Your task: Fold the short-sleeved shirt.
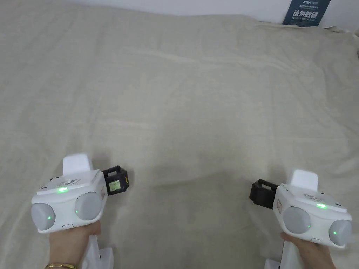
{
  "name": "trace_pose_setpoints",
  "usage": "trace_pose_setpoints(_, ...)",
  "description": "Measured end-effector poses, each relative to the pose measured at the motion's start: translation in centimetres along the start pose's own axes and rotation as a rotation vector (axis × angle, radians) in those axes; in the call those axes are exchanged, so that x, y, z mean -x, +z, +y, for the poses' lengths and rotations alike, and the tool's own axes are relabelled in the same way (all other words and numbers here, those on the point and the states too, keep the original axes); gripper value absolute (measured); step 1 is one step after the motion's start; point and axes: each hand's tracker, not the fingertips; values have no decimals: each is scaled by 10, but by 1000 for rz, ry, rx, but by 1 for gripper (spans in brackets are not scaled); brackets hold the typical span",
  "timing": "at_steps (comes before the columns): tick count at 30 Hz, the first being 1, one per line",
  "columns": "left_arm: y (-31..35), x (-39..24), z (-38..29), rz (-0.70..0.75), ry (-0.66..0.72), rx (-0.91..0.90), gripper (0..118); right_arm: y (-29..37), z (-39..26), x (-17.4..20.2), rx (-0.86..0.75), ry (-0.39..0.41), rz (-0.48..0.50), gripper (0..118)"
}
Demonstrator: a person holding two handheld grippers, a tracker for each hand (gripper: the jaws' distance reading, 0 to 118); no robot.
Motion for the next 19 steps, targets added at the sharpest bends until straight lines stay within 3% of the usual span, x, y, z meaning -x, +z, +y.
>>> trace_pose_setpoints(3, 5, -2, -3, 5, -11, -13, 118, -7, -6, -14, 54, -141, 71, 118)
trace_pose_setpoints(19, -4, -3, -4, 19, -18, 2, 118, 13, -3, -6, 52, -108, 71, 118)
